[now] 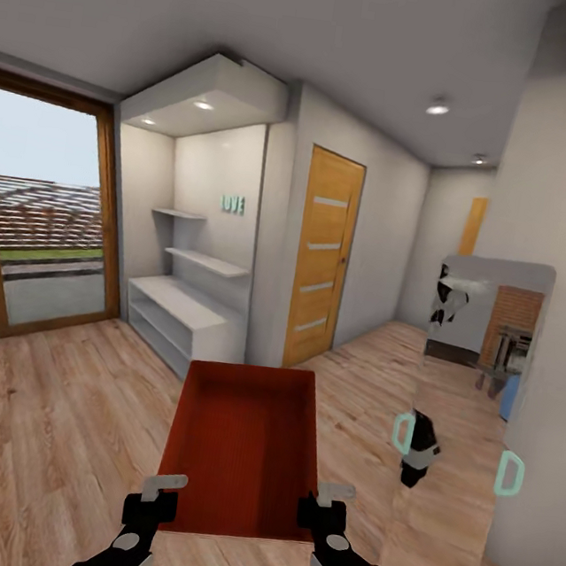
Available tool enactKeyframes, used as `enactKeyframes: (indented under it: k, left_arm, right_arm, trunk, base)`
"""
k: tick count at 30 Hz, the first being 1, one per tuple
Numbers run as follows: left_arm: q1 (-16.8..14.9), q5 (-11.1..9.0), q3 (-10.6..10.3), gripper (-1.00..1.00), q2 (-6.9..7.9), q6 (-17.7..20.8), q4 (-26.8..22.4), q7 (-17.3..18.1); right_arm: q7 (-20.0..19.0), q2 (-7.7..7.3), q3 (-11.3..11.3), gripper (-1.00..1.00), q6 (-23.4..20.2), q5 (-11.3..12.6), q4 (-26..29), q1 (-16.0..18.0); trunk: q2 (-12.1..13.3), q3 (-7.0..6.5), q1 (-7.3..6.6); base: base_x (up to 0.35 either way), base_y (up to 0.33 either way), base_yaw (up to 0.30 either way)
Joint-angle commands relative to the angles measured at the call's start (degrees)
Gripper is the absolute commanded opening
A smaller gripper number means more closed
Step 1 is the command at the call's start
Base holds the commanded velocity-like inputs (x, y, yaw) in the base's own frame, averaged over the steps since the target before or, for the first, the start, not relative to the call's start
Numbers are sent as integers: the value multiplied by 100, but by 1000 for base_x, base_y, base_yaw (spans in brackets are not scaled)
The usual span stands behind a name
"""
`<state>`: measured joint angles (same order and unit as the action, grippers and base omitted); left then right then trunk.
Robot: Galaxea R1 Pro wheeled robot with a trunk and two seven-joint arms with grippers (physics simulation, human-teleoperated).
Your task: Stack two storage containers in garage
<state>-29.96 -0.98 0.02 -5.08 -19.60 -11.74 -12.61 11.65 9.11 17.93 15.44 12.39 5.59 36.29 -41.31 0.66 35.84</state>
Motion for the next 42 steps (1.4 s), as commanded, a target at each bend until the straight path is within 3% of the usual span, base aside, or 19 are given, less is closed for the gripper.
enactKeyframes:
  k: [1,32,42]
  left_arm:
    - [-10,106,174,-100,-14,9,-12,4]
    - [-10,106,174,-100,-11,9,-12,5]
    - [-10,106,174,-100,-11,9,-12,4]
  right_arm:
    - [-67,3,-88,-100,-6,35,-5,1]
    - [-56,11,-88,-100,-6,41,-5,3]
    - [-49,9,-88,-100,-6,44,-5,2]
  trunk:
    - [-6,6,5]
    - [-6,6,5]
    - [-6,6,5]
  base:
    - [323,0,0]
    - [323,0,-2]
    - [317,117,-211]
